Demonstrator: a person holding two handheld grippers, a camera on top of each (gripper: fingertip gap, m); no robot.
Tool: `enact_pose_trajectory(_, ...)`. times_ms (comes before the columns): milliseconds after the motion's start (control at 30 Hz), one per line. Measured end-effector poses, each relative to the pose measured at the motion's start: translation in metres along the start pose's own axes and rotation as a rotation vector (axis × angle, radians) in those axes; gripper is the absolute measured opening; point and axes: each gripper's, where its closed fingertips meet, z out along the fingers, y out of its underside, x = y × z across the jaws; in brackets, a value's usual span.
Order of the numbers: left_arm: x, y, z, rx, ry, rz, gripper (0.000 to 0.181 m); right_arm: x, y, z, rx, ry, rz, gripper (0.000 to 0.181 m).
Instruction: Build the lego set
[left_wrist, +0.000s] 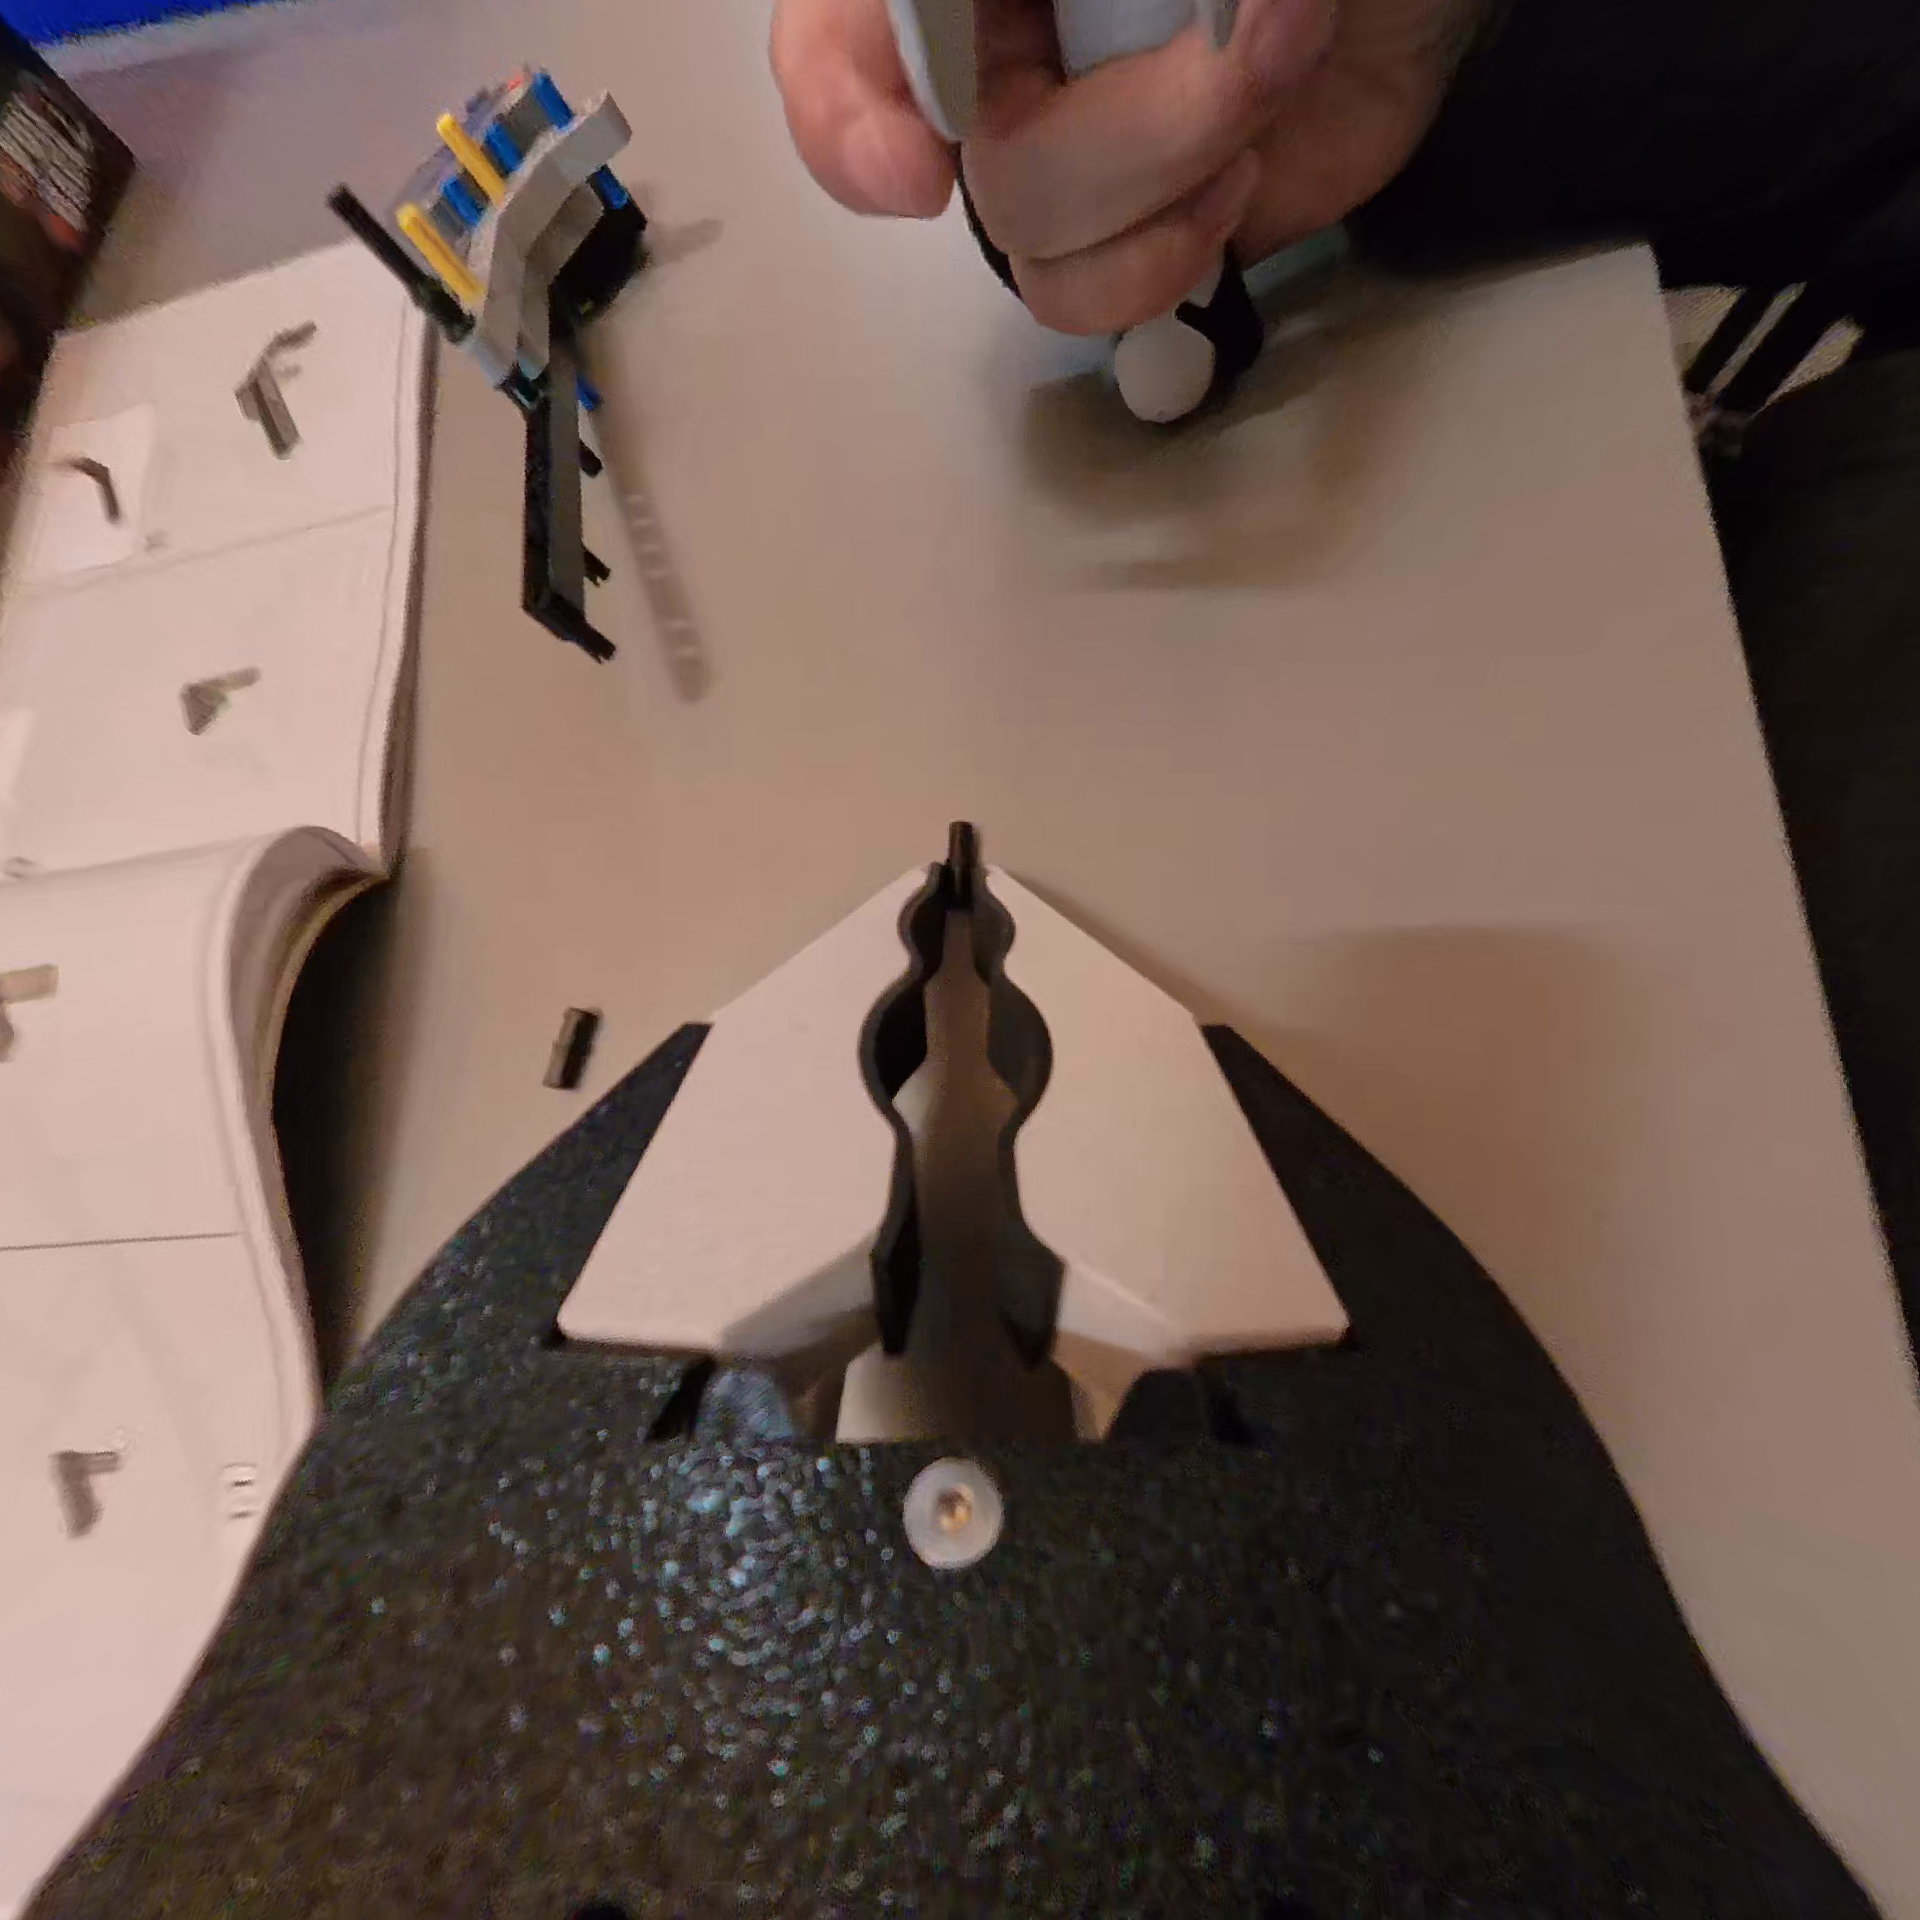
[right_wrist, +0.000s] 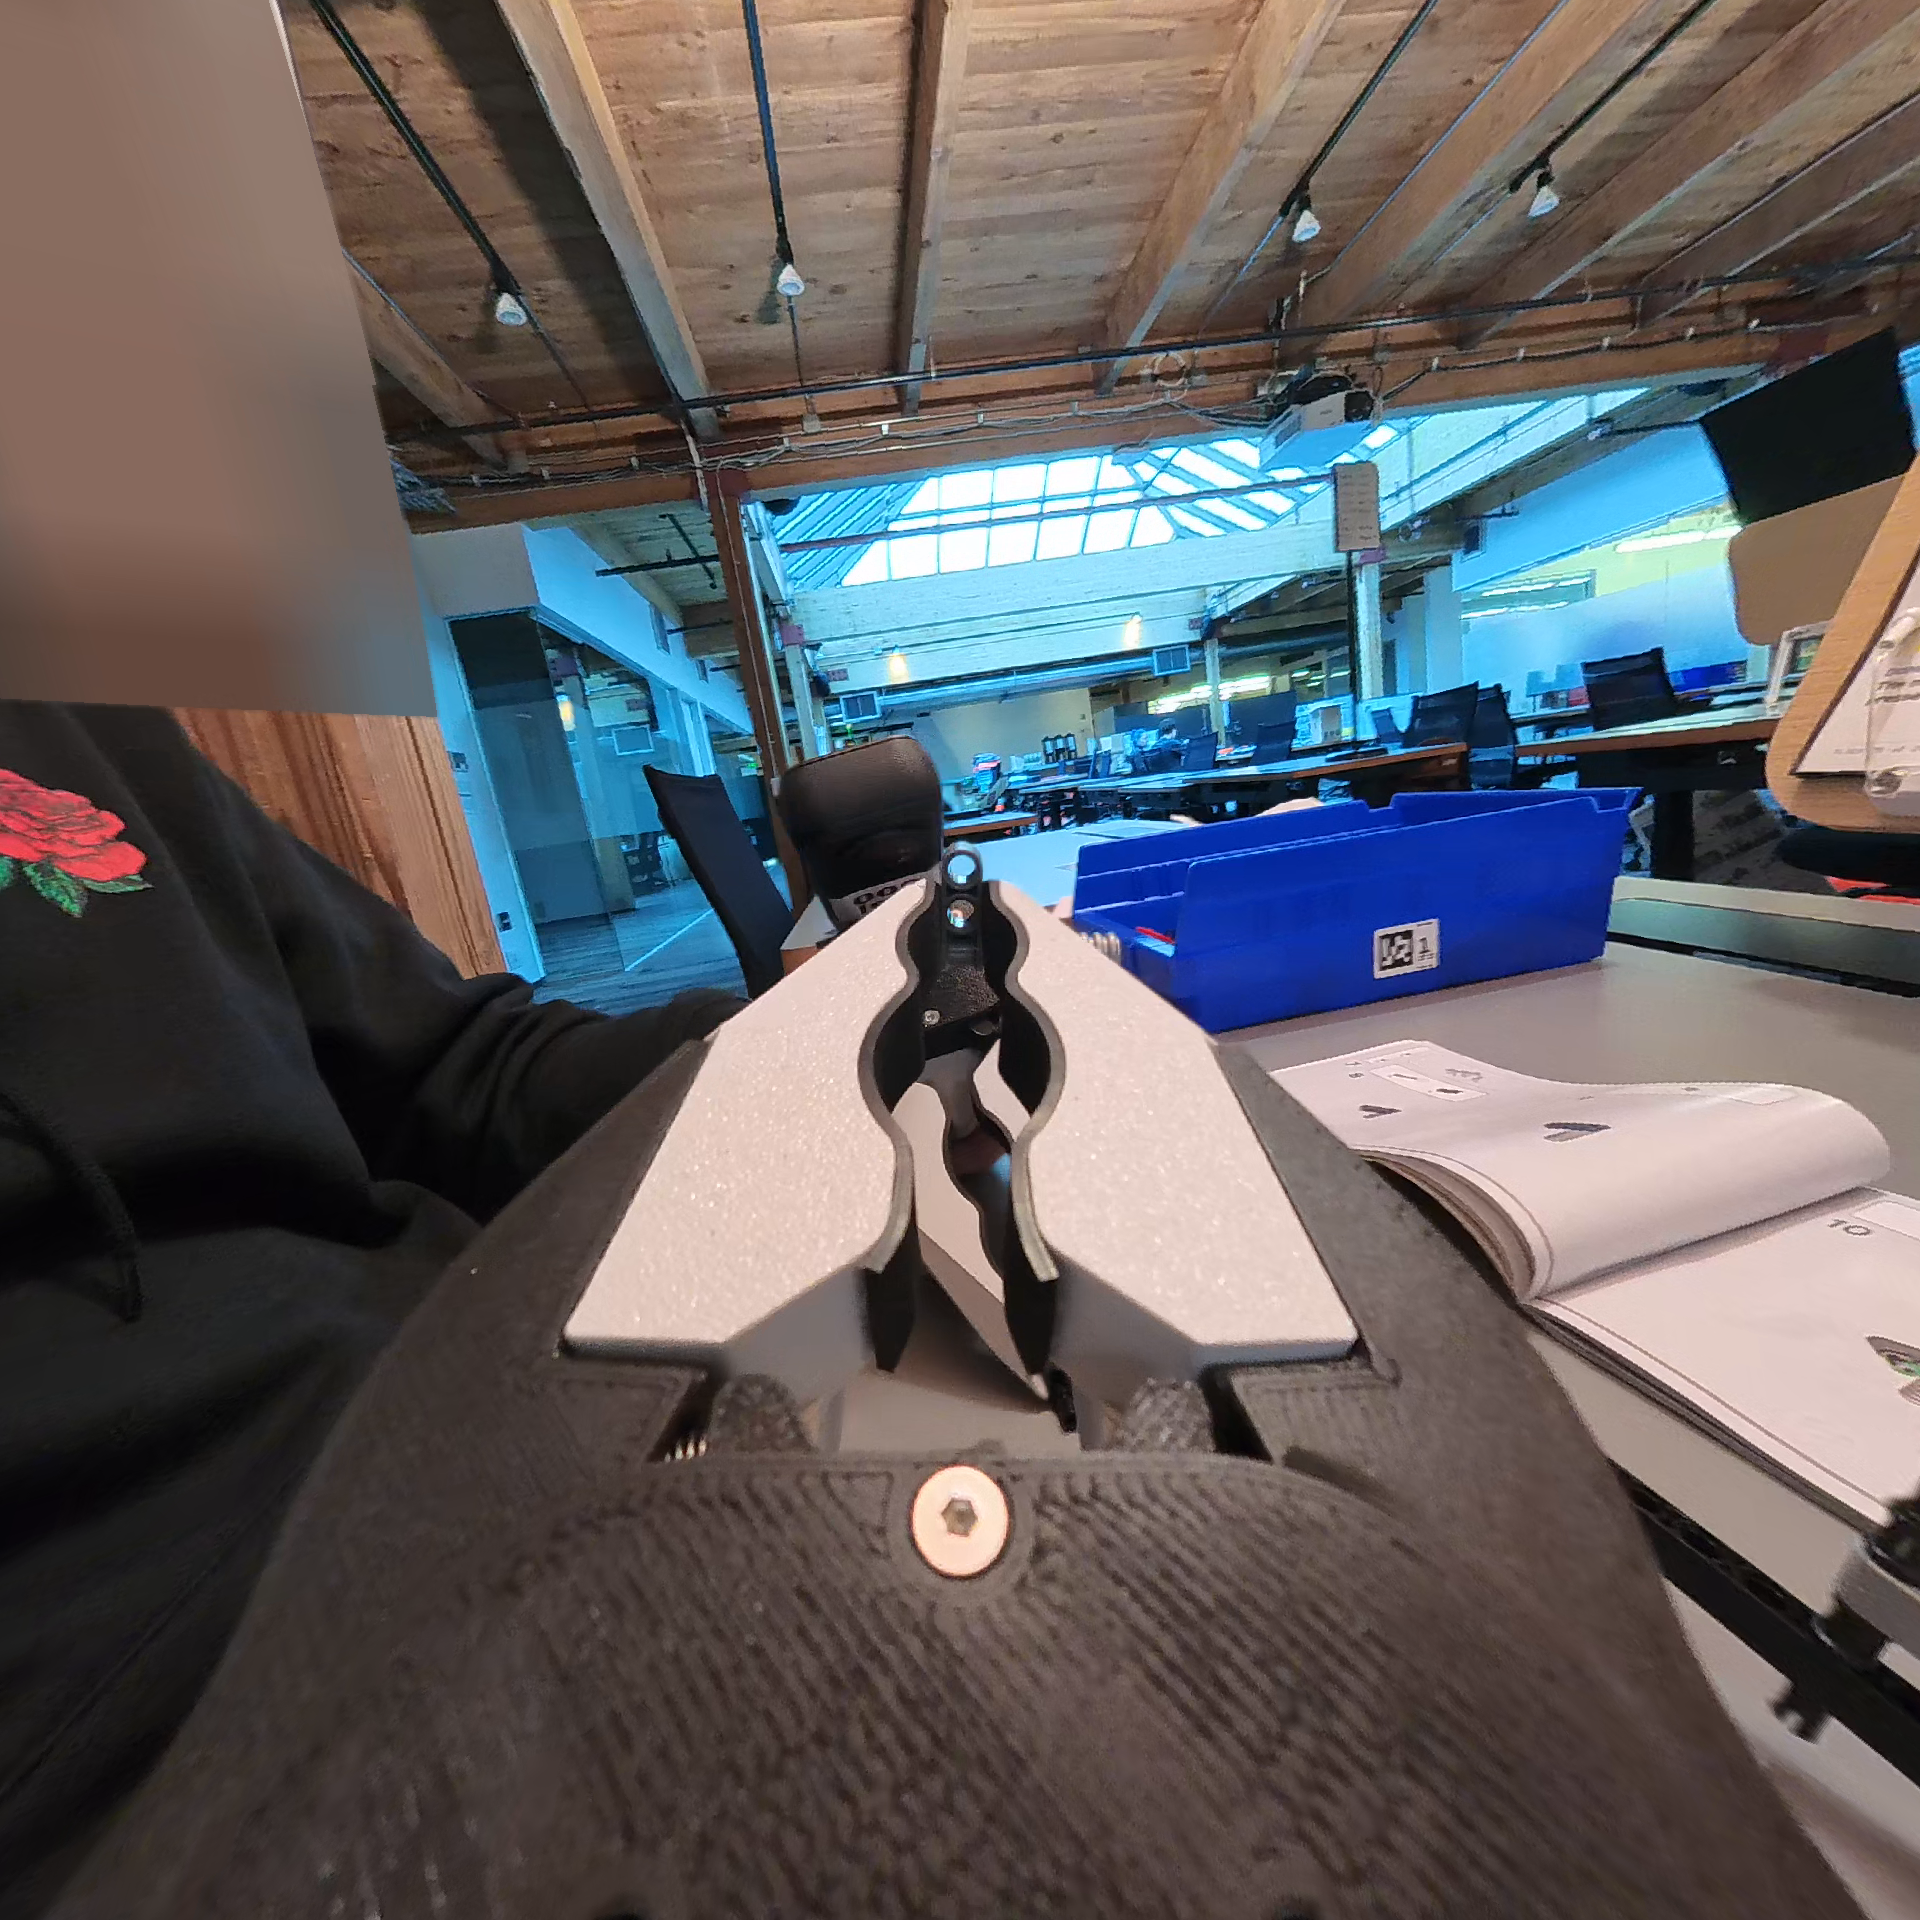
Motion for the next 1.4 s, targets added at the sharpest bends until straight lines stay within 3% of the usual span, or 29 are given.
enact_pose_trajectory(33, -0.003, 0.000, 0.000, 0.000, -0.041, 0.049, 0.002, -0.001, 0.001, 0.001, -0.005, -0.006, 0.010, 0.004)
enact_pose_trajectory(133, -0.019, -0.008, -0.011, -0.028, -0.254, 0.336, 0.002, 0.002, 0.000, 0.001, 0.004, 0.008, 0.029, 0.004)
enact_pose_trajectory(267, -0.026, -0.052, -0.053, -0.057, -0.546, 0.724, 0.002, 0.001, -0.003, -0.002, 0.026, -0.016, 0.072, 0.005)
enact_pose_trajectory(367, -0.017, -0.084, -0.076, -0.061, -0.692, 0.885, 0.002, -0.010, -0.001, 0.001, 0.020, -0.090, 0.100, 0.005)
enact_pose_trajectory(500, -0.008, -0.106, -0.094, -0.100, -0.833, 1.020, 0.001, -0.023, 0.003, 0.007, 0.008, -0.167, 0.149, 0.005)
enact_pose_trajectory(667, 0.001, -0.121, -0.102, -0.094, -0.913, 1.085, 0.002, -0.021, -0.020, 0.000, 0.161, -0.195, 0.232, 0.004)
enact_pose_trajectory(900, 0.009, -0.139, -0.105, -0.079, -1.017, 1.117, 0.002, -0.031, -0.027, 0.003, 0.230, -0.262, 0.281, 0.004)
enact_pose_trajectory(1400, 0.011, -0.145, -0.104, -0.079, -1.041, 1.127, 0.002, -0.036, -0.022, 0.009, 0.216, -0.267, 0.278, 0.004)
